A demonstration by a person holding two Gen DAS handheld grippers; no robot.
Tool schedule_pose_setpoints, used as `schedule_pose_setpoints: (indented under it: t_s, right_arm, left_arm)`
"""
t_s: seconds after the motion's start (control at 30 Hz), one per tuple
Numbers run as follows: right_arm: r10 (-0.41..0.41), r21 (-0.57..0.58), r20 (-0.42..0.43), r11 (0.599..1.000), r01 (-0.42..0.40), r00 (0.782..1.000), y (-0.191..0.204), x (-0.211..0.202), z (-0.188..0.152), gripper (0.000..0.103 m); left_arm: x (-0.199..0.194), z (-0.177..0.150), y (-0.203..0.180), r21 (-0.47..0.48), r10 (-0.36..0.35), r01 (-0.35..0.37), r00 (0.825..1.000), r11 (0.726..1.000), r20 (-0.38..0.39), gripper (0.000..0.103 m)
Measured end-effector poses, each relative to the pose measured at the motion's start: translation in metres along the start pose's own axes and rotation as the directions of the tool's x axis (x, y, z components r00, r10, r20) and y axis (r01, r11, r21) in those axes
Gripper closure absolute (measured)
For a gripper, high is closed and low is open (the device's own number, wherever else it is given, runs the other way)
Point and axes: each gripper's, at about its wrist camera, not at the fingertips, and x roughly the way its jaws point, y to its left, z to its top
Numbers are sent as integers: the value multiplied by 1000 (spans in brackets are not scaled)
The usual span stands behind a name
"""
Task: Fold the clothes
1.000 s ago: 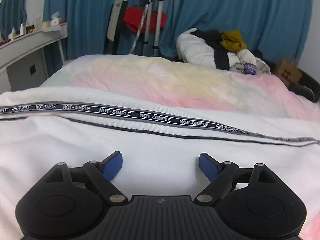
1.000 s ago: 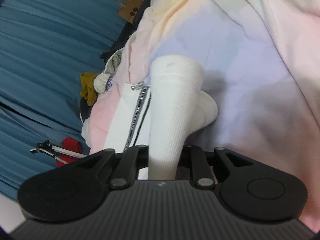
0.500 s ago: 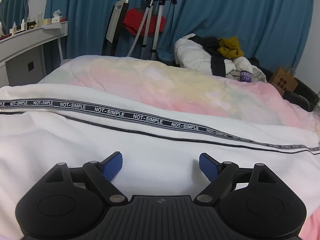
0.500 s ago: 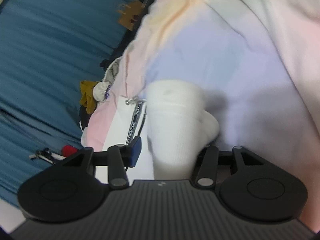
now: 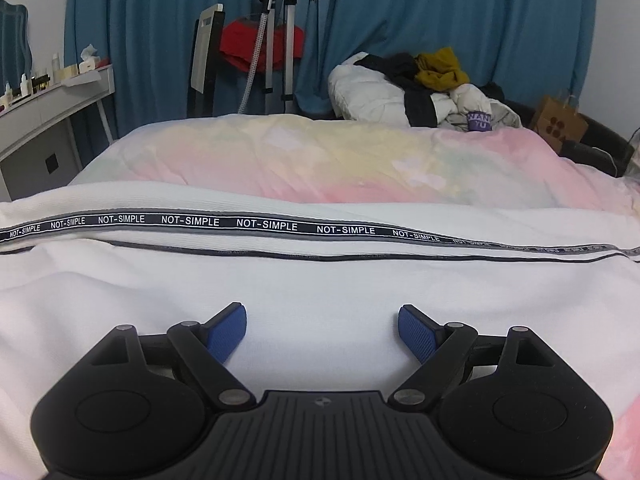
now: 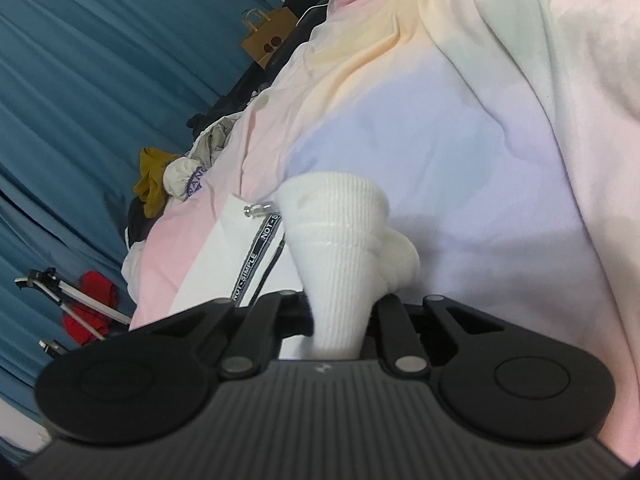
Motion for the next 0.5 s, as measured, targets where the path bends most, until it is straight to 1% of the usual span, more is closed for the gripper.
schedule_pose_setpoints:
  t_s: [0.1,0.2,0.5]
  right_arm:
    - [0,-6,14,1000,0,1000,2,-3,0,91]
    - [0,-11,29,1000,0,1000,5,-7,0,91]
    - [5,5,30,1000,-5,1000,3,-8,-1,91]
  left_arm:
    - [3,-1,1,1,-2,2,1000,1000,-5,18]
    - [6,-3,-1,22,6,-6,1000,1000,-10,17]
    - [9,-4,0,34,1,-1,1000,999,-18,16]
